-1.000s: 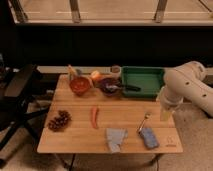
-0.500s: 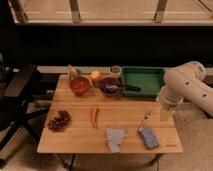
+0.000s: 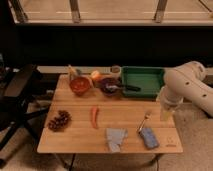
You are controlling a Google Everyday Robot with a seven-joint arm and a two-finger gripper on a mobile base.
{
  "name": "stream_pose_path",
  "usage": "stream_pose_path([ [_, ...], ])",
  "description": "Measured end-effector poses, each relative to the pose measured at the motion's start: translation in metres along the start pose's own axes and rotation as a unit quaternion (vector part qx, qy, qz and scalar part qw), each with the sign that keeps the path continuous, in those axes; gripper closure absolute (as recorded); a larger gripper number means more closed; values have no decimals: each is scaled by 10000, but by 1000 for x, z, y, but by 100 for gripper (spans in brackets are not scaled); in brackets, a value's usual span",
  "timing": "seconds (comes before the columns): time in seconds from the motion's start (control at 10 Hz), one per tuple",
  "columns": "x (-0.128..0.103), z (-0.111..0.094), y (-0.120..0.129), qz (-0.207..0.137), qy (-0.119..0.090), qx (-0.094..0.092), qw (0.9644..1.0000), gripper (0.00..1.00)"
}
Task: Place pepper in table surface
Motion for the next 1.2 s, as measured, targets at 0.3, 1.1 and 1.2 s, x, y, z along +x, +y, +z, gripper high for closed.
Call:
stream_pose_path([
  [0.3,-4,-5,-1,27,-114,32,9999,35],
  [1.1,-104,6,0,1823,-1133,-474,9755,35],
  [1.2,-106,6,0,1881,-1153,-484,9742,35],
])
